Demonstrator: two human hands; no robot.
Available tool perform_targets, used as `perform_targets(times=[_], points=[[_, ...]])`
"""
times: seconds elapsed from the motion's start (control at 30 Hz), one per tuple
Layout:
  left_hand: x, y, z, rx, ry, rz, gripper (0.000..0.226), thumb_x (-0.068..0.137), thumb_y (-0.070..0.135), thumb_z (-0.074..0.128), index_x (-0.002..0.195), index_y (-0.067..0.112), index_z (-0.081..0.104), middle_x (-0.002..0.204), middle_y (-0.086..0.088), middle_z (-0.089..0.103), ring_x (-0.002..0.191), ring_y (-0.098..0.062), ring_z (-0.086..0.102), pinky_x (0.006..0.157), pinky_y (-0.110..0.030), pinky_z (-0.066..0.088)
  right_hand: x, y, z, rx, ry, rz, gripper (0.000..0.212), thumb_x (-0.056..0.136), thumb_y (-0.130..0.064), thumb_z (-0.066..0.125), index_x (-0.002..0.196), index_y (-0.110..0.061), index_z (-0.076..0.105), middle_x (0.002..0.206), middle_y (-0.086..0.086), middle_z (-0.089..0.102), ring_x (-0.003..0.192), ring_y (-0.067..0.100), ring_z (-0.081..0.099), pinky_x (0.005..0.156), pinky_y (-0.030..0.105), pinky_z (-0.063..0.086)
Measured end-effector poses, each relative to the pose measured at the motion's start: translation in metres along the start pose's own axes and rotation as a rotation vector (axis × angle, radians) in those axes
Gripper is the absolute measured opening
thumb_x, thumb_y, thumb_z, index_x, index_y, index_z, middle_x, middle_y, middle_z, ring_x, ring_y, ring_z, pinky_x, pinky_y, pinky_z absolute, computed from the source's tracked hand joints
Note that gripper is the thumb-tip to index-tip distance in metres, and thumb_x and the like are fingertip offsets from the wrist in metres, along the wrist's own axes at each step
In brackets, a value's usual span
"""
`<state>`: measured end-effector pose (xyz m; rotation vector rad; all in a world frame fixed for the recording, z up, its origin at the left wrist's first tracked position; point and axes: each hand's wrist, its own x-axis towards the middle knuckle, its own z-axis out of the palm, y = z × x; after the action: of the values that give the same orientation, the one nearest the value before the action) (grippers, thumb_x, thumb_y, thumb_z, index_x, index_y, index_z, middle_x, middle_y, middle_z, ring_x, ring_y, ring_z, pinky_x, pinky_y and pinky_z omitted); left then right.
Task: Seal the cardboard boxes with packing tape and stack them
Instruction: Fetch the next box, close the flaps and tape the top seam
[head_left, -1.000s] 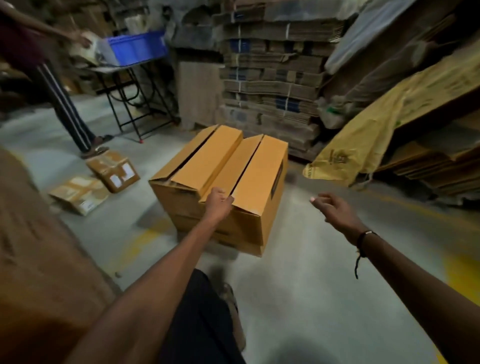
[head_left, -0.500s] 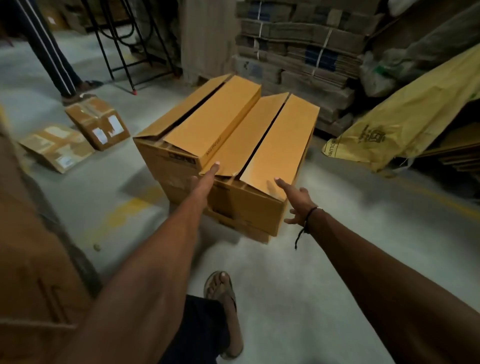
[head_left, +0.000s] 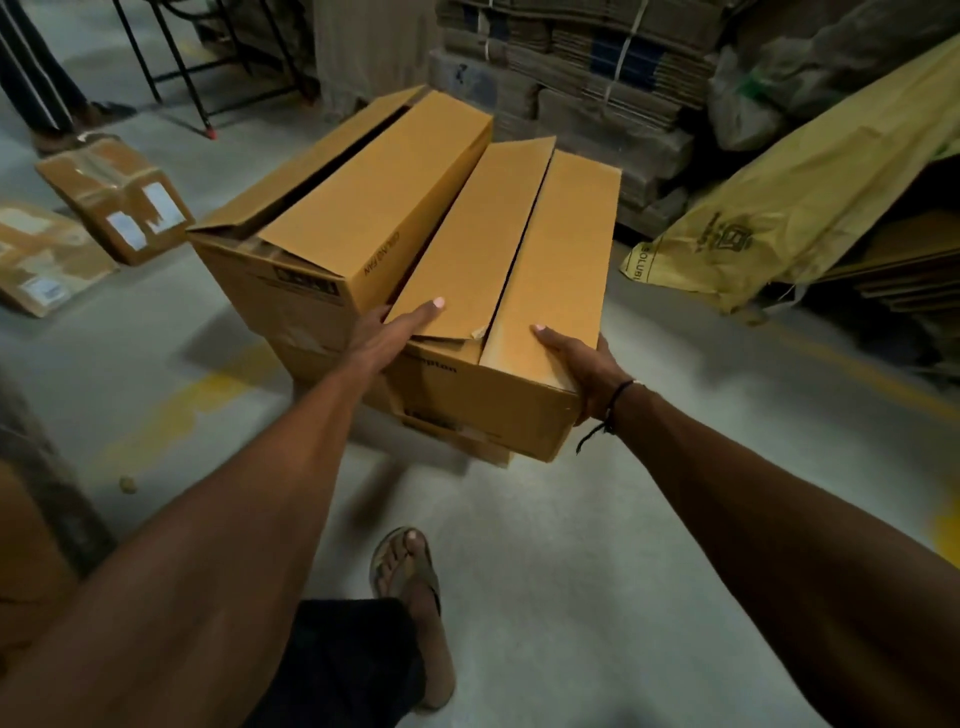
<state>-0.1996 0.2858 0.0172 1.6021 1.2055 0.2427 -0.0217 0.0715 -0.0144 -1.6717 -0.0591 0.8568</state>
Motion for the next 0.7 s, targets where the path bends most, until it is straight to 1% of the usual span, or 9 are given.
perform_targets(times=[0.1,0.17,0.23,0.3,0.37,0.5,0.6,0.67,0.7], points=[[-0.007,0.007,0.009,0.001,-0.132,-0.052,0.121,0.066,0.073,0.083,0.162,0.024,0.027,0.165,-0.012,0.031,0.144,-0.04,0.04,0.107,-0.065,0.043,-0.009,0.003,-0.017,-0.009,-0.003,-0.007,0.101,0.064,-0.057,0.091,0.147,-0.029,0.04,0.134,0.005,0.059,0.116,0.032,0.059,0.1,0.061,0.049],[-0.018,0.009,0.016,-0.054,-0.173,-0.064,0.122,0.063,0.063,0.09,0.161,0.022,0.029,0.163,-0.012,0.036,0.142,-0.04,0.042,0.092,-0.063,0.052,-0.018,0.003,-0.028,-0.011,0.003,-0.005,0.095,0.07,-0.054,0.088,0.148,-0.028,0.04,0.133,0.004,0.059,0.117,0.032,0.059,0.101,0.062,0.048],[-0.032,0.01,0.024,-0.059,-0.173,-0.03,0.115,0.065,0.055,0.092,0.159,0.022,0.034,0.159,-0.01,0.042,0.14,-0.038,0.045,0.081,-0.058,0.056,-0.03,0.004,-0.042,-0.004,0.006,-0.012,0.102,0.064,-0.057,0.09,0.148,-0.027,0.042,0.135,0.004,0.06,0.118,0.031,0.059,0.103,0.059,0.049],[-0.051,0.012,0.034,-0.043,-0.172,0.016,0.096,0.076,0.046,0.09,0.155,0.02,0.041,0.153,-0.009,0.049,0.136,-0.037,0.048,0.087,-0.061,0.056,-0.045,0.007,-0.061,0.017,0.011,-0.02,0.115,0.048,-0.065,0.093,0.146,-0.028,0.045,0.135,0.003,0.062,0.116,0.03,0.062,0.103,0.056,0.05],[-0.073,0.012,0.048,-0.04,-0.179,0.039,0.088,0.078,0.044,0.088,0.151,0.019,0.045,0.15,-0.01,0.052,0.133,-0.037,0.051,0.09,-0.062,0.056,-0.062,0.014,-0.086,0.03,0.041,-0.041,0.12,0.04,-0.069,0.094,0.144,-0.03,0.047,0.133,0.001,0.064,0.114,0.029,0.064,0.101,0.054,0.052],[-0.137,0.015,0.086,-0.031,-0.192,0.118,0.095,0.077,0.047,0.089,0.155,0.021,0.04,0.149,-0.005,0.048,0.128,-0.035,0.054,0.079,-0.049,0.059,-0.128,0.023,-0.145,0.022,0.103,-0.086,0.111,0.05,-0.064,0.094,0.144,-0.028,0.049,0.13,0.0,0.066,0.113,0.026,0.065,0.101,0.051,0.053],[-0.191,0.012,0.126,-0.055,-0.262,0.178,0.074,0.078,0.046,0.088,0.14,0.024,0.054,0.131,-0.001,0.063,0.12,-0.03,0.06,0.084,-0.048,0.058,-0.18,0.037,-0.203,-0.008,0.188,-0.091,0.111,0.049,-0.066,0.091,0.145,-0.027,0.05,0.13,0.0,0.065,0.112,0.024,0.065,0.099,0.049,0.055],[-0.229,0.01,0.153,-0.037,-0.319,0.226,0.069,0.077,0.048,0.088,0.135,0.024,0.06,0.123,0.0,0.069,0.115,-0.026,0.064,0.082,-0.043,0.058,-0.213,0.05,-0.243,-0.025,0.261,-0.067,0.114,0.043,-0.067,0.092,0.142,-0.026,0.052,0.13,0.001,0.066,0.111,0.025,0.066,0.097,0.05,0.056],[-0.245,0.009,0.166,-0.018,-0.347,0.237,0.068,0.078,0.047,0.088,0.135,0.023,0.06,0.122,-0.001,0.069,0.114,-0.025,0.064,0.084,-0.042,0.058,-0.229,0.056,-0.262,-0.035,0.296,-0.051,0.11,0.045,-0.064,0.093,0.14,-0.024,0.054,0.128,0.002,0.067,0.109,0.026,0.066,0.094,0.05,0.058]])
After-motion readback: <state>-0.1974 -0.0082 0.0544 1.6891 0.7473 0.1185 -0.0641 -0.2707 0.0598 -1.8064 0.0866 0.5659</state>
